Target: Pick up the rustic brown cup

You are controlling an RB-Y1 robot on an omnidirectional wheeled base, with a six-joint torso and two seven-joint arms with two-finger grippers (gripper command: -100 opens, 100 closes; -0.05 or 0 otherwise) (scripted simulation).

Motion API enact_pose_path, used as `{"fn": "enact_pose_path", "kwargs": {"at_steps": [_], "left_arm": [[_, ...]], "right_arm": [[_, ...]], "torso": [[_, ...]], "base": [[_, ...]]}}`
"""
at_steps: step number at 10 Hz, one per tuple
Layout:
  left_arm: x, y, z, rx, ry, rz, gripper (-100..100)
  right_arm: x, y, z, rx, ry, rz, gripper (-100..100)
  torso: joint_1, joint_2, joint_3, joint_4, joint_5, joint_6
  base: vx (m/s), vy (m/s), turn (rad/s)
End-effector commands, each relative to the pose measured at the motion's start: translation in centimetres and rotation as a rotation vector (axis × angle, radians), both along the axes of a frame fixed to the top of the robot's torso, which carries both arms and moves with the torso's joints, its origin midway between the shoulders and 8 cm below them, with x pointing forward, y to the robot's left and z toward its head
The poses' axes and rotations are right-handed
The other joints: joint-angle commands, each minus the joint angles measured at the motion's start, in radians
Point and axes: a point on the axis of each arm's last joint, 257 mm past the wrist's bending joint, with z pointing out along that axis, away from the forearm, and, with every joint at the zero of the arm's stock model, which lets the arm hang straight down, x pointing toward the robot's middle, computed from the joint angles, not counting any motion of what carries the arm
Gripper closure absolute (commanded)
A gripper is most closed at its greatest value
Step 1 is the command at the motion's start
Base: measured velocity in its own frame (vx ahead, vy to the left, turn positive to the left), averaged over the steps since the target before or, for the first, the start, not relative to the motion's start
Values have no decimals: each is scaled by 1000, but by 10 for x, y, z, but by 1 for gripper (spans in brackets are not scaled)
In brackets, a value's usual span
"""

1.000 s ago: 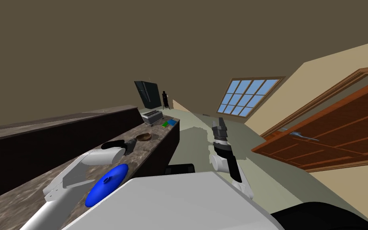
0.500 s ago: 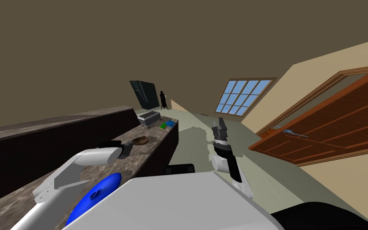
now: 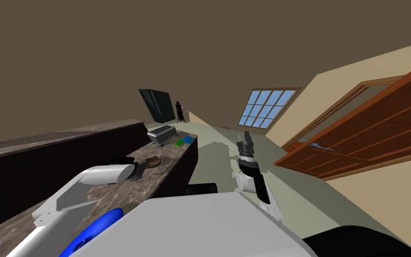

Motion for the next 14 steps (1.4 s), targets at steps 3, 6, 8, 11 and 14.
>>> {"fn": "enact_pose_path", "kwargs": {"at_steps": [3, 6, 8, 11, 14], "left_arm": [[7, 9, -6, 0, -3, 26, -100], [13, 18, -12, 0, -5, 51, -100], [19, 27, -17, 0, -6, 76, -100], [20, 27, -18, 0, -7, 78, 100], [20, 27, -18, 0, -7, 77, 100]], "right_arm": [[0, 0, 0, 0, 0, 0, 0], [0, 0, 0, 0, 0, 0, 0], [0, 0, 0, 0, 0, 0, 0], [0, 0, 0, 0, 0, 0, 0], [0, 0, 0, 0, 0, 0, 0]], "torso": [[1, 5, 3, 1, 0, 1], [2, 9, 5, 2, 1, 0], [1, 8, 5, 2, 0, 0], [2, 8, 5, 2, 0, 0], [1, 5, 3, 1, 0, -1]], "base": [[-31, 4, -89], [-70, 13, -73], [-63, -1, -124], [-39, 5, -38], [0, 0, 0]]}}
